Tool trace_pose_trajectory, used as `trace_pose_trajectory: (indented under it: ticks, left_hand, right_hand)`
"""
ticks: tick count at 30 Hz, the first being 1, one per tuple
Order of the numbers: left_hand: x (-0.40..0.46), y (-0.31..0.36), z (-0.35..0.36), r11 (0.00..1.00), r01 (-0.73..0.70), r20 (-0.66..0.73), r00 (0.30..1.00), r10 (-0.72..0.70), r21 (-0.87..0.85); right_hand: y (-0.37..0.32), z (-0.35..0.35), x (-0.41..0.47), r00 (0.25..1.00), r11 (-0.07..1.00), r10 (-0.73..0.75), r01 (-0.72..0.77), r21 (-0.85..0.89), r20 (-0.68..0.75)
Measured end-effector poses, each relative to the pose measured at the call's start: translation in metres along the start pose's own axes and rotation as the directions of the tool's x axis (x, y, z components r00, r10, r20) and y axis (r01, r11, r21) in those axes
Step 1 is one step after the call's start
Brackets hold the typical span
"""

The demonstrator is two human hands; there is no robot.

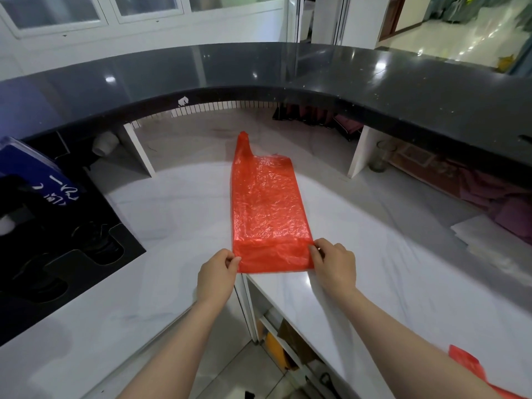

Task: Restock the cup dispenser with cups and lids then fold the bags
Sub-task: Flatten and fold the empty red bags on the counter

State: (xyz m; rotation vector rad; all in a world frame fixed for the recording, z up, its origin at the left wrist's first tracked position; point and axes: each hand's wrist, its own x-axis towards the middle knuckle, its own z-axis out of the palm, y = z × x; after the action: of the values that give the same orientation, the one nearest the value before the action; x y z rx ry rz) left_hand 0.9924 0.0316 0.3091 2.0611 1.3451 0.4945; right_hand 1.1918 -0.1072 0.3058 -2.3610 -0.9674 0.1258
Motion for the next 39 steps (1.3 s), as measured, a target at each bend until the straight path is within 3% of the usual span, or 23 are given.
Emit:
trace_pose_trajectory:
  ticks: [10,14,20,25,29,30,32,35,36,39]
  left_hand:
    - [0.002,-0.003,-0.005,1.0,0.016,-0.029,0.999,-0.015,0.001]
    - [0.002,-0.003,-0.004,0.998,0.004,-0.055,0.998,0.0,0.07]
    - [0.011,-0.003,-0.002,0.983,-0.038,0.047,0.998,0.03,0.179]
    - [0.007,-0.001,0.001,0.985,-0.037,-0.004,0.999,0.038,0.166]
    - [0.001,0.007,-0.004,0.973,-0.181,-0.109,0.974,0.197,0.143]
    - [0.001,0.012,-0.003,0.948,-0.269,-0.057,0.958,0.282,0.17]
    - [0.002,0.022,0.0,0.821,-0.498,0.183,0.867,0.464,0.277]
    - [0.002,0.025,0.016,0.584,-0.711,0.503,0.697,0.511,0.391]
    - [0.001,0.022,0.02,0.567,-0.717,0.551,0.686,0.475,0.405]
    - [0.0,0.006,0.027,0.63,-0.638,0.556,0.747,0.365,0.443]
  right_hand:
    - [-0.004,0.006,0.01,1.0,0.991,0.014,-0.016,-0.136,-0.014]
    - [-0.006,0.009,0.01,0.999,0.988,0.025,-0.03,-0.149,-0.036]
    - [-0.008,0.012,0.014,1.0,0.983,0.008,-0.01,-0.186,-0.01]
    - [-0.007,0.013,0.015,1.0,0.968,-0.02,0.022,-0.25,0.012]
    - [-0.008,0.015,0.015,0.997,0.952,-0.075,0.072,-0.298,0.004]
    - [-0.008,0.016,0.015,0.996,0.945,-0.092,0.09,-0.314,0.008]
    - [-0.008,0.017,0.014,0.992,0.935,-0.125,0.12,-0.333,0.006]
    - [-0.009,0.018,0.015,0.99,0.919,-0.139,0.136,-0.369,0.018]
    - [-0.009,0.018,0.015,0.99,0.911,-0.137,0.137,-0.39,0.028]
    - [-0.011,0.016,0.017,0.992,0.914,-0.125,0.126,-0.385,0.028]
